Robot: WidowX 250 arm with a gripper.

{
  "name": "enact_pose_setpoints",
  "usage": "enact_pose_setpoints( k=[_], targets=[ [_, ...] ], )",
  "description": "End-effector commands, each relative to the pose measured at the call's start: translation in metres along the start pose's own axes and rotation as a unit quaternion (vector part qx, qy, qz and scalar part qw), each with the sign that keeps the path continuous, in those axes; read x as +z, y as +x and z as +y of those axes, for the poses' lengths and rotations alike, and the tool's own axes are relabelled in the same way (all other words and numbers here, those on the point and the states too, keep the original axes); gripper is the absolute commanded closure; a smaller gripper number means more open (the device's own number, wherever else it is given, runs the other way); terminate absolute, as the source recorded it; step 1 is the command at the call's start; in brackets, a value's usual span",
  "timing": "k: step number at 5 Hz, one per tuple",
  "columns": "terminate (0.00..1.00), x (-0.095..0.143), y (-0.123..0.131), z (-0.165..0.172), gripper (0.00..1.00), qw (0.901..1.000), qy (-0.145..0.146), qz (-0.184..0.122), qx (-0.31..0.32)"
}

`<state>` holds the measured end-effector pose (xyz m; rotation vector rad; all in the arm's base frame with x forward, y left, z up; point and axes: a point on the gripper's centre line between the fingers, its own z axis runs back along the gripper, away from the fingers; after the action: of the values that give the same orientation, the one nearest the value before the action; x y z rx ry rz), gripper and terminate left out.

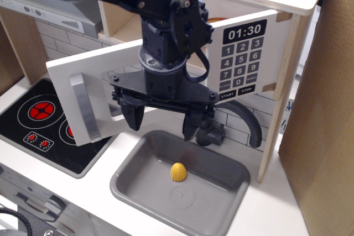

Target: Close microwave

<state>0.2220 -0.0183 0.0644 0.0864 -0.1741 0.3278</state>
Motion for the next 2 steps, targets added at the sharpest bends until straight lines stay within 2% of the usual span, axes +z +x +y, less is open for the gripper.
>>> enact_pose_setpoints(
  k=[1, 2],
  targets=[
    [0.00, 0.000, 0.000, 0.000, 0.00, 1.0000, 0.000, 0.000, 0.000],
    [0.00, -0.016, 0.018, 0.007, 0.00, 0.9996, 0.014, -0.024, 0.006]
  ],
)
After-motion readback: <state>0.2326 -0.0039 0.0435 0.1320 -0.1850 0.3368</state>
